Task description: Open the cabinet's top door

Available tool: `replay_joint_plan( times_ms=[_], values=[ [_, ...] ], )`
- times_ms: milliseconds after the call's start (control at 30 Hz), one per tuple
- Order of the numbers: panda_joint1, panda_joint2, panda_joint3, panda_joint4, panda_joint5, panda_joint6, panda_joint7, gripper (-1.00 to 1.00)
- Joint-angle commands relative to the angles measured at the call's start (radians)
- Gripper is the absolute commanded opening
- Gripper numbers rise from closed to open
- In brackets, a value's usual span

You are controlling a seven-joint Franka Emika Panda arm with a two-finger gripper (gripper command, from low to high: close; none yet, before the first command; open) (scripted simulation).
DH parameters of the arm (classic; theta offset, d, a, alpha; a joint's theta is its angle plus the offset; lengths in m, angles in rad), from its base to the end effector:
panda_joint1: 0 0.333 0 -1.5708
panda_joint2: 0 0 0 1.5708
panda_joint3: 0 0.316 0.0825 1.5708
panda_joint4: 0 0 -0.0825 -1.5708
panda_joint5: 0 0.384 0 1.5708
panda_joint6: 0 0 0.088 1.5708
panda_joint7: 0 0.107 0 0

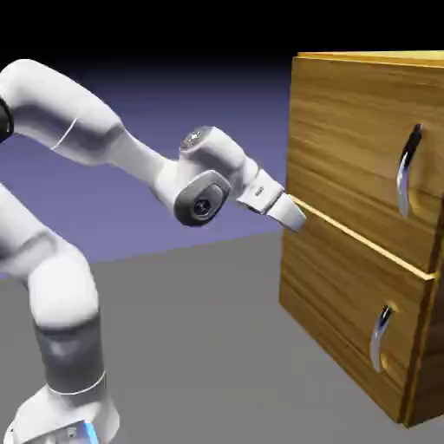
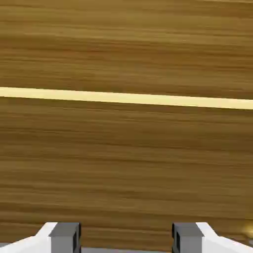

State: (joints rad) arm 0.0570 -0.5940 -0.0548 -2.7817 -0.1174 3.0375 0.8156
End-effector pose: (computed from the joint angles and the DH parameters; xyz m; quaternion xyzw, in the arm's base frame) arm 0.3906 0.0089 0.4812 -0.8548 0.3152 -0.3835 0.1512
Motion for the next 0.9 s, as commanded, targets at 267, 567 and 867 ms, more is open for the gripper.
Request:
replay_joint_plan(
  times_ms=[267, 567, 867],
  values=[
    [0.150, -0.080, -0.183, 0.095, -0.392, 0.002, 0.249, 0.00],
    [0.301, -0.160, -0.365, 0.189, -0.783, 0.003, 0.498, 0.00],
    [0.451, -0.240, -0.548, 0.284, -1.174, 0.005, 0.747, 0.00]
  ],
)
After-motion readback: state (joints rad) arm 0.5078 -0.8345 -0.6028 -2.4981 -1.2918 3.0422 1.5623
